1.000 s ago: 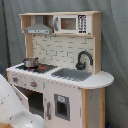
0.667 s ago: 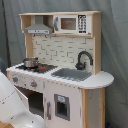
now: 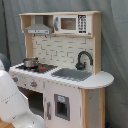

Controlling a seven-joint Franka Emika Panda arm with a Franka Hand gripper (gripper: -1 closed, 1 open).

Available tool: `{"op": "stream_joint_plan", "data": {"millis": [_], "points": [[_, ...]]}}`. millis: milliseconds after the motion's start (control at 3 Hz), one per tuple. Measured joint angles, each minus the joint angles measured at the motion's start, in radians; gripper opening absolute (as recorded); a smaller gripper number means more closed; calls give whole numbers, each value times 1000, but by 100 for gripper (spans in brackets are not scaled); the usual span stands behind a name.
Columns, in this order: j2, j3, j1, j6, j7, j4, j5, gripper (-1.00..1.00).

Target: Play with the kitchen

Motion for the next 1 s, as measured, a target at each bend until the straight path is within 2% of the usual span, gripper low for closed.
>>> {"op": "stream_joint_plan", "data": {"millis": [667, 1000], "points": [[86, -14, -3, -17, -182, -7, -23, 100], [151, -24, -7, -18, -304, -16, -31, 100]]}}
